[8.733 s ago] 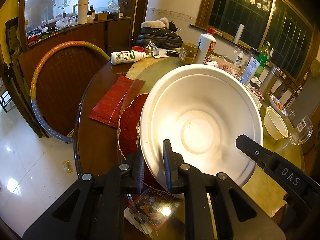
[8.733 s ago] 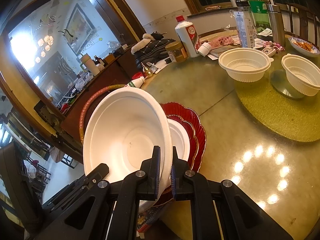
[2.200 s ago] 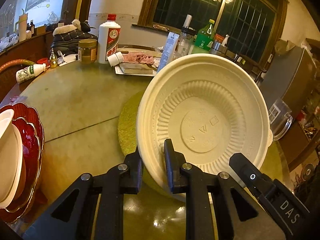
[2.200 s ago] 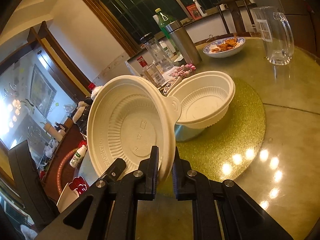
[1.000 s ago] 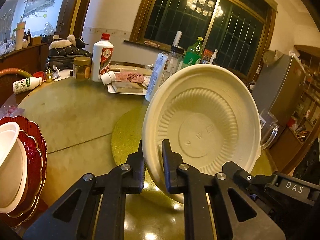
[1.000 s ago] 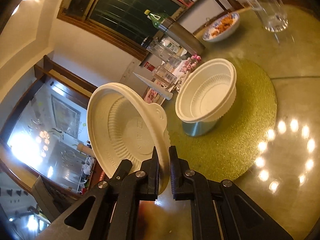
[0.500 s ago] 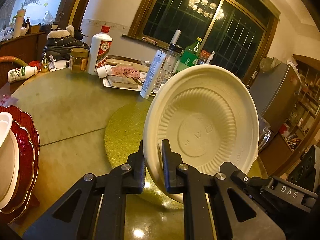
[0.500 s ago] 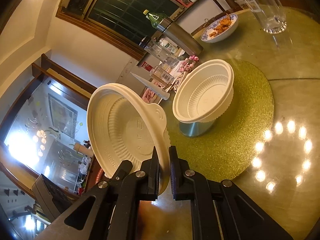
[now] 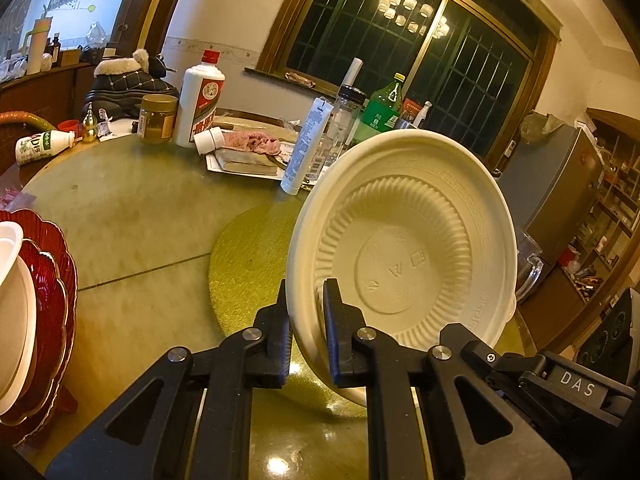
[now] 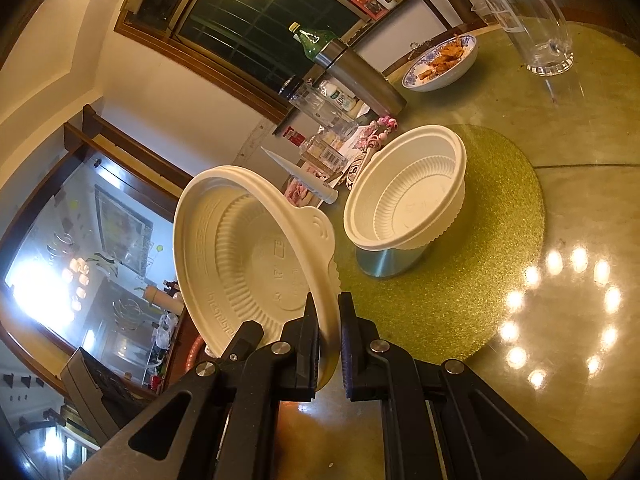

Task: Organize plates and bowls
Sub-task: 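Lift and hold the ribbed white bowl above the table with both tools, then carry the held ribbed bowl over the red plate stack with both tools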

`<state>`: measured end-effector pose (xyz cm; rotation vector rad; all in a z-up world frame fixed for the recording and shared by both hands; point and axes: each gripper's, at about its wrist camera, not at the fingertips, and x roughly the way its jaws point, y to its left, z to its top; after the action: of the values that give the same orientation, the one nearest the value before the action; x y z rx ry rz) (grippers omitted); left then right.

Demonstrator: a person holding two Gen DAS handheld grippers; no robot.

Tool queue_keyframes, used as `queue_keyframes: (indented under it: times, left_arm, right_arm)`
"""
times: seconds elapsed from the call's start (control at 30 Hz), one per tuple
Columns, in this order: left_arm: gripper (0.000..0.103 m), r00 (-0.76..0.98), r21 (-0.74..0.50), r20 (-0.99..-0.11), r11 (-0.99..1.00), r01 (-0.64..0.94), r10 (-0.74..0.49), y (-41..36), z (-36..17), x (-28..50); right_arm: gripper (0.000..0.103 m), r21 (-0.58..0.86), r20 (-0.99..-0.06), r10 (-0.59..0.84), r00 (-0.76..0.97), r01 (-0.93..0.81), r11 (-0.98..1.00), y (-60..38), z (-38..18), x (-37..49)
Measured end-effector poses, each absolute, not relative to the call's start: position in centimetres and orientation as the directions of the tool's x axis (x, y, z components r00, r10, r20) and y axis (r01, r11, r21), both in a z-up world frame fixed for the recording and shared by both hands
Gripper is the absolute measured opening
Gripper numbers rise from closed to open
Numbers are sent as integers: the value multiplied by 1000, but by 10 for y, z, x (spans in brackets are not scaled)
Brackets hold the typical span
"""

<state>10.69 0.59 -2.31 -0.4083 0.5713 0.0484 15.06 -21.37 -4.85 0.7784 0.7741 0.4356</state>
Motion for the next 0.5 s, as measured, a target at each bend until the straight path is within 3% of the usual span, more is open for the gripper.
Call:
queue_keyframes:
  times: [0.5]
  left_arm:
    - [14,813,-246,-578,935,-254,69,3,-9,90]
  right_arm:
    - [9,778,-460,649,606,-77,623,-204,-40,153]
